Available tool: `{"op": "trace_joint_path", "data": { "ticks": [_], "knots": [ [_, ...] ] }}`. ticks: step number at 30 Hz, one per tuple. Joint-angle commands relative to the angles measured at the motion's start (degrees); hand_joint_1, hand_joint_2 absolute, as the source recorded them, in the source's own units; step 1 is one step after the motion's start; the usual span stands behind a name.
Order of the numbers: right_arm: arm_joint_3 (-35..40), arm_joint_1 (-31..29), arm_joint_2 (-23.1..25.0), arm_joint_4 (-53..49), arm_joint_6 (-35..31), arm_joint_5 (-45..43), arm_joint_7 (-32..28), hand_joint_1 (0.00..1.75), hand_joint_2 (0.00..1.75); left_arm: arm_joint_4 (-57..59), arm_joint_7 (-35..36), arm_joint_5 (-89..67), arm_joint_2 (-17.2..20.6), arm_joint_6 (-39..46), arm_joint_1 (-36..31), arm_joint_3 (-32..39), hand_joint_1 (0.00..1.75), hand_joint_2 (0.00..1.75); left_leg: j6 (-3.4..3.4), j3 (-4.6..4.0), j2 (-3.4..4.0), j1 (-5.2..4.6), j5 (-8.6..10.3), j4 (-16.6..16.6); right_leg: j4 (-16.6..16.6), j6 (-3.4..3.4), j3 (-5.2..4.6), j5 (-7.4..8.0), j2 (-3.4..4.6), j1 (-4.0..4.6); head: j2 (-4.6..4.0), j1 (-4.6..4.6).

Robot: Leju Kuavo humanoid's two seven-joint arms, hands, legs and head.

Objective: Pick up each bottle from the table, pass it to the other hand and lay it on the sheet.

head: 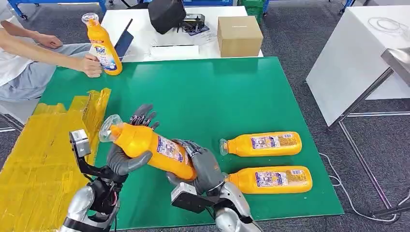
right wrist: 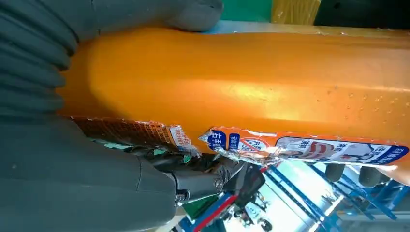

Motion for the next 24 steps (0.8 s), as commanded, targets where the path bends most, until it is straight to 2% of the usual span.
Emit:
{"op": "trace_joint_path", "data": {
  "ticks": [1, 13, 14, 15, 16, 24],
  "knots": [
    [5.8, -2.9, -2.4, -0.1, 0.0, 0.2, -1.8, 1.75, 1.75, 5.9, 0.4, 0.2, 1.5, -0.1, -3.1, -0.8, 0.0, 1.75, -0.02, 0.14, 0.05, 0.04, -0.04, 0.0, -0.1, -0.08, 0.15, -0.03, -0.02, 0.05, 0.0, 0.0],
    [6.4, -3.5, -2.6, 0.6, -1.1, 0.0, -1.0, 1.75, 1.75, 6.7, 0.3, 0.4, 0.8, 0.1, -3.1, -0.1, 0.0, 1.75, -0.03, 0.2, 0.06, 0.09, -0.06, 0.0, -0.1, -0.14, 0.25, -0.03, -0.05, 0.12, 0.0, 0.0],
    [6.4, -3.4, -2.6, 0.7, -1.2, -0.1, -0.9, 1.75, 1.75, 6.4, 0.3, 0.4, 0.8, 0.0, -3.0, 0.0, 0.16, 1.75, -0.02, 0.11, 0.06, 0.04, -0.03, 0.0, -0.1, -0.09, 0.12, -0.01, -0.01, 0.06, 0.0, 0.0],
    [6.2, -3.3, -2.6, 0.6, -1.5, -0.2, -1.0, 1.75, 1.75, 6.3, 0.3, 0.4, 0.8, 0.1, -2.9, 0.1, 1.5, 1.75, -0.03, 0.16, 0.09, 0.07, -0.06, 0.0, -0.1, -0.11, 0.18, -0.01, 0.0, 0.1, 0.0, 0.0],
    [6.2, -3.3, -2.6, 0.5, -1.6, -0.4, -1.0, 1.75, 1.75, 6.2, 0.3, 0.3, 0.8, 0.2, -2.9, 0.1, 1.75, 1.75, -0.03, 0.22, 0.11, 0.1, -0.08, 0.0, -0.1, -0.14, 0.25, -0.02, 0.0, 0.13, 0.0, 0.0],
    [5.4, -2.8, -2.7, -0.5, -2.7, -1.0, -1.2, 1.75, 1.75, 6.2, -0.1, -0.3, 0.9, 0.4, -2.7, 0.1, 1.75, 1.75, -0.03, 0.2, 0.08, 0.08, -0.08, 0.0, -0.1, -0.13, 0.23, -0.04, -0.02, 0.11, 0.0, 0.0]
  ]
}}
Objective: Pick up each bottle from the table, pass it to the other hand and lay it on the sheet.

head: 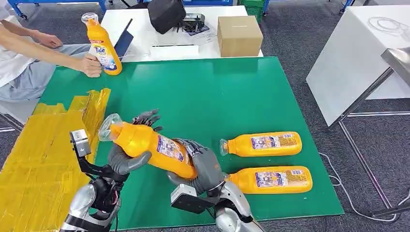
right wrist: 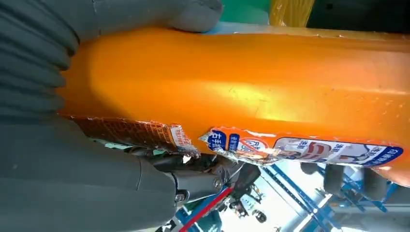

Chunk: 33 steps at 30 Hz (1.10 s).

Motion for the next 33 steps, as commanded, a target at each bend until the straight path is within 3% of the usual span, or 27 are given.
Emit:
{"op": "trace_joint_path", "data": {
  "ticks": [1, 22, 23, 24, 25, 26, 33],
  "knots": [
    [3.3, -1.9, -1.4, -0.3, -0.6, -0.4, -1.0, 1.75, 1.75, 4.2, 0.2, -0.9, 0.7, 0.6, -1.8, 0.1, 1.75, 1.75, -0.04, 0.25, 0.1, 0.12, -0.09, 0.0, -0.1, -0.16, 0.3, -0.04, -0.02, 0.15, 0.0, 0.0],
    [1.1, -0.7, -0.5, -2.7, -2.8, -0.8, -1.0, 1.75, 1.75, 4.6, 0.0, -1.2, 1.0, 0.3, -1.7, -0.4, 1.75, 1.75, -0.02, 0.12, 0.04, 0.04, -0.04, 0.0, -0.1, -0.09, 0.14, -0.02, -0.03, 0.06, 0.0, 0.0],
    [0.6, -0.4, -0.2, -3.3, -3.7, -1.3, -1.5, 1.43, 1.75, 4.5, -0.5, -1.9, 1.0, 0.7, -1.8, -0.4, 1.75, 1.75, -0.02, 0.13, 0.05, 0.05, -0.05, 0.0, -0.1, -0.1, 0.16, -0.03, -0.03, 0.07, 0.0, 0.0],
    [0.3, -0.4, -0.6, -3.6, -4.2, -1.9, -2.0, 0.23, 1.75, 4.6, -0.8, -2.6, 1.1, 1.2, -2.0, -0.4, 1.75, 1.75, -0.02, 0.14, 0.05, 0.04, -0.05, 0.0, 0.0, -0.09, 0.15, -0.04, -0.03, 0.06, 0.0, 0.0],
    [-0.8, 0.5, -0.2, -5.0, -6.5, -3.1, -3.7, 0.0, 1.75, 3.3, -5.0, -13.2, 1.7, 9.0, -2.1, -0.4, 1.75, 1.75, -0.01, 0.07, 0.04, 0.01, -0.02, 0.0, 0.0, -0.06, 0.08, -0.01, -0.01, 0.02, 0.0, 0.0],
    [-1.7, 1.6, -0.2, -7.1, -7.8, -3.5, -4.2, 0.0, 1.75, 2.1, -7.3, -23.8, 1.8, 16.9, -2.3, -0.6, 1.75, 1.75, -0.02, 0.12, 0.03, 0.06, -0.06, 0.0, 0.0, -0.1, 0.16, -0.04, -0.05, 0.08, 0.0, 0.0],
    [-7.2, 6.0, -2.0, -18.5, -10.4, -3.9, -4.8, 0.0, 1.75, -1.4, -5.7, -60.3, 2.5, 40.0, -2.2, 4.5, 1.75, 1.75, -0.02, 0.05, -0.05, 0.07, -0.05, 0.0, 0.0, -0.1, 0.1, -0.06, -0.14, 0.09, 0.0, 0.0]
  ]
}}
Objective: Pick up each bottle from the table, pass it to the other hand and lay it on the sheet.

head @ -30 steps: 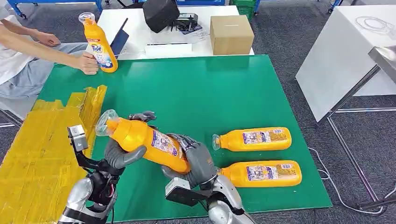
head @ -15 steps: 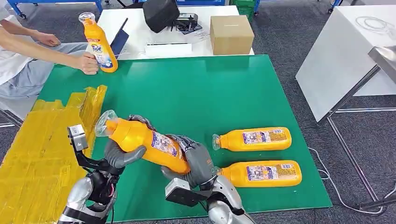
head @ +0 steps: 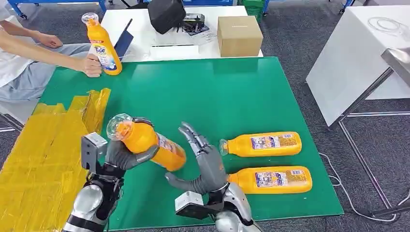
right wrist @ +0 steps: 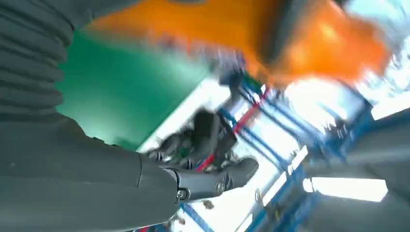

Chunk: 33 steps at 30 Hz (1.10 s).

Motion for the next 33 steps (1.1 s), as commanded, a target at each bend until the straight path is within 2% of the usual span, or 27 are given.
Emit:
{"op": "trace_joint_path", "data": {
  "ticks": [1, 10, 23, 26, 33],
  "knots": [
    [-7.2, 4.0, -2.1, -12.9, -1.9, -1.2, -1.0, 0.0, 1.75, -1.8, 1.4, -33.2, 2.0, 19.4, -1.3, 4.5, 1.75, 1.75, -0.01, 0.04, -0.02, 0.03, -0.04, 0.0, 0.0, -0.07, 0.1, -0.04, -0.07, 0.04, 0.0, 0.0],
    [-10.4, 6.5, -1.7, -18.5, 0.9, -0.9, -1.7, 0.0, 1.75, -1.5, 8.7, -61.2, 3.5, 24.1, -0.5, 4.9, 1.75, 1.75, -0.01, 0.05, 0.01, 0.03, -0.02, 0.0, 0.0, -0.07, 0.1, -0.02, -0.05, 0.03, 0.0, 0.02],
    [-10.5, 6.5, -1.6, -18.5, 0.9, -0.8, -1.7, 0.0, 1.75, -1.4, 9.3, -62.4, 3.5, 24.4, -0.5, 4.9, 1.75, 1.75, 0.0, 0.12, 0.03, 0.04, -0.05, 0.0, -0.1, -0.07, 0.18, -0.03, -0.04, 0.06, 0.0, 0.0],
    [-11.0, 6.8, -1.7, -19.3, 1.3, -1.0, -1.7, 0.0, 1.75, 0.2, 13.2, -74.1, 5.8, 23.1, -0.9, 4.3, 1.75, 1.75, -0.01, 0.07, 0.02, 0.02, -0.01, 0.0, 0.0, -0.06, 0.11, -0.01, -0.04, 0.03, 0.0, 0.02],
    [-12.2, 6.6, -1.9, -20.2, 3.1, -2.1, -1.8, 0.0, 1.75, 9.0, 18.0, -82.6, 12.1, 15.4, -3.4, -0.7, 1.75, 1.75, -0.03, 0.18, -0.04, 0.02, 0.01, -0.1, -0.1, -0.09, 0.21, -0.02, -0.11, 0.04, 0.0, 0.02]
  ]
}}
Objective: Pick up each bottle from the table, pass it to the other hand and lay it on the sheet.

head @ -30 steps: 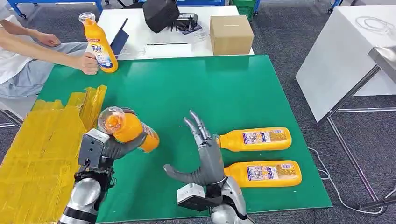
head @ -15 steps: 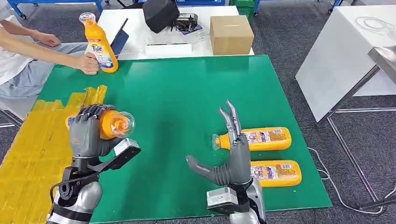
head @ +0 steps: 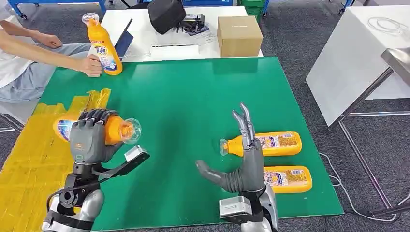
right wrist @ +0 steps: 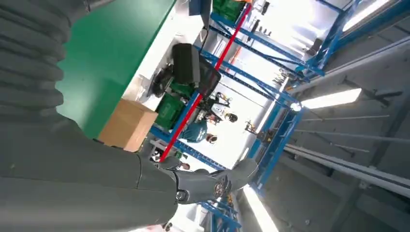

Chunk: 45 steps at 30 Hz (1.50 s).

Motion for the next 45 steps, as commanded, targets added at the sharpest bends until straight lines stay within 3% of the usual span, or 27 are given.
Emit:
{"op": "trace_joint_path", "data": {
  "ticks": [1, 6, 23, 24, 25, 45],
  "knots": [
    [-3.0, -0.8, -1.2, -0.8, 1.9, -1.1, -0.1, 0.0, 1.75, 12.6, 5.1, -6.8, 8.1, -6.8, -4.5, -5.6, 1.75, 1.75, -0.05, 0.24, -0.07, 0.09, -0.01, -0.1, -0.1, -0.14, 0.31, -0.03, -0.16, 0.11, 0.0, 0.0],
    [-3.2, -1.0, -1.2, -0.3, 2.4, -1.0, 0.1, 0.0, 1.75, 18.6, 6.9, -6.8, 10.0, -11.2, -6.3, -7.0, 1.75, 1.75, -0.01, 0.14, -0.08, 0.03, 0.01, -0.1, -0.1, -0.07, 0.18, -0.02, -0.15, 0.05, 0.0, 0.02],
    [-3.9, -1.3, -0.8, 0.8, 3.4, 0.3, 1.2, 0.0, 1.75, 25.4, 7.5, -2.8, 7.5, -18.4, -8.1, -3.0, 1.75, 1.75, -0.02, 0.1, -0.03, 0.05, 0.0, 0.0, -0.1, -0.08, 0.15, -0.02, -0.11, 0.06, 0.0, 0.02],
    [-3.9, -1.3, -0.6, 1.0, 3.4, 0.5, 1.3, 0.0, 1.75, 26.4, 8.1, -2.7, 7.4, -19.1, -8.5, -3.0, 1.29, 1.75, -0.03, 0.13, -0.02, 0.09, -0.02, 0.0, -0.1, -0.11, 0.19, -0.02, -0.12, 0.1, 0.0, 0.02],
    [-4.0, -1.3, -0.6, 1.1, 3.4, 0.6, 1.4, 0.0, 1.75, 26.9, 8.7, -3.0, 7.5, -19.5, -8.7, -3.0, 0.0, 1.75, -0.01, 0.1, -0.01, 0.04, 0.0, 0.0, -0.1, -0.06, 0.13, -0.01, -0.08, 0.05, 0.0, 0.0],
    [-4.5, -1.8, -0.1, 2.9, 3.7, 1.0, 2.3, 0.0, 1.75, 34.0, 12.2, -4.6, 7.1, -20.0, -10.4, -1.1, 0.0, 1.75, -0.02, 0.17, 0.04, 0.07, -0.03, 0.0, -0.1, -0.09, 0.23, -0.01, -0.05, 0.08, 0.0, 0.02]
  ]
}}
